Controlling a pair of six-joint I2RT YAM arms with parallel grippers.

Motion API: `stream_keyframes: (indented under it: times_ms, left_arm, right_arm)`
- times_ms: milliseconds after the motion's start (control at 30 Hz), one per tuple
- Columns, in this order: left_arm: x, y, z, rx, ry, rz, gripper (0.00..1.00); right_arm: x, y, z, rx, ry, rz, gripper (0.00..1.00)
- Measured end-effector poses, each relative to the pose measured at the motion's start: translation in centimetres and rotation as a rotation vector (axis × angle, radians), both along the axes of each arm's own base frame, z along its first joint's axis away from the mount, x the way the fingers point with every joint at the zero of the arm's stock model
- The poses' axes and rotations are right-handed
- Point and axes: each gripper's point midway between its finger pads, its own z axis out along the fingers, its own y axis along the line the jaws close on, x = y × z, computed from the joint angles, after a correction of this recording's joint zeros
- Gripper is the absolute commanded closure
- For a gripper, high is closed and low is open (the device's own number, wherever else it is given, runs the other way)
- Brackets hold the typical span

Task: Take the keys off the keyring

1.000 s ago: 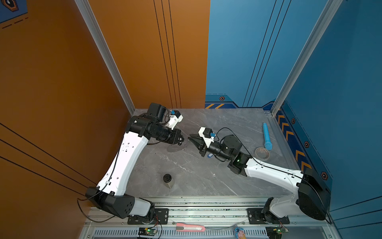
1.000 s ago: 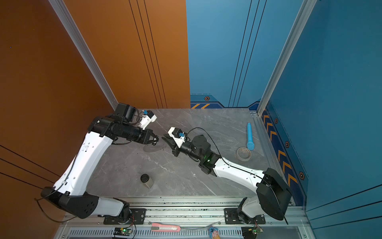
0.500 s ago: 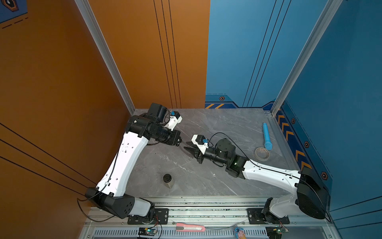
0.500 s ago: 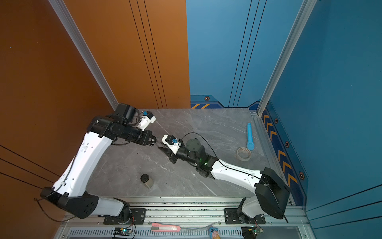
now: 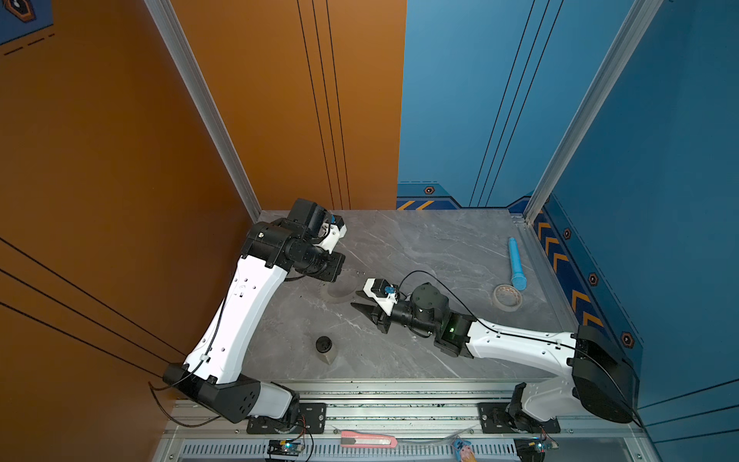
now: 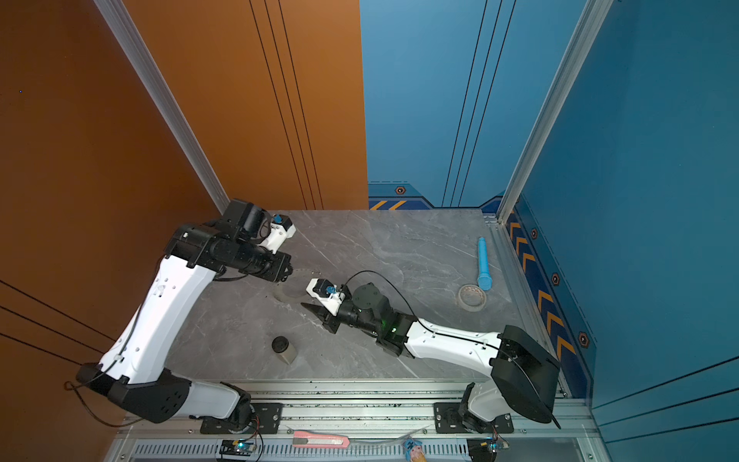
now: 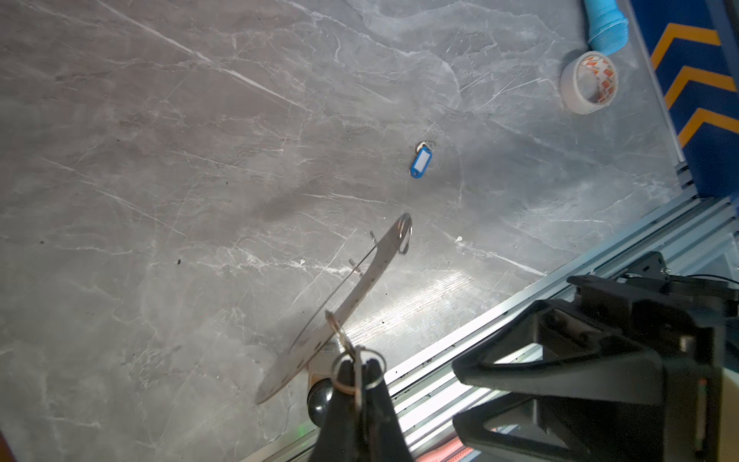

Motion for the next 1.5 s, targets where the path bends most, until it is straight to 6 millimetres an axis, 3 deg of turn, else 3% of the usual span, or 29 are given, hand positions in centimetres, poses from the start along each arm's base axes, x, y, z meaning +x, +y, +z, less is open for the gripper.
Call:
stream_keyframes:
  times_ms: [167, 500, 700, 1200, 1500]
  left_arm:
    - [-0.5, 0.3, -0.9, 0.07, 0.027, -0.005, 1.0]
    - [-2.4, 0.7, -1.8, 0.145, 0.084, -0.032, 1.0]
    - [-3.3, 1.2, -2.6, 0.182, 0.134, -0.036, 1.0]
    - [-3.4, 1.1, -3.2, 0.185, 0.168, -0.023, 1.0]
    - [-3.4, 1.1, -3.4, 0.187, 0.178, -0.023, 1.0]
  right_arm:
    - [0.6, 0.5, 0.2, 0.045, 0.001, -0.02, 0.71]
    - [1.8, 2.2, -2.6, 0.048, 0.025, -0.029, 0.72]
    - [2.4, 3.3, -1.6, 0.113, 0.021, -0.025, 0.73]
    - [2.4, 5.0, -1.6, 0.161, 0.021, -0.009, 0.74]
    - [2.5, 5.1, -1.1, 0.181, 0.021, -0.013, 0.87]
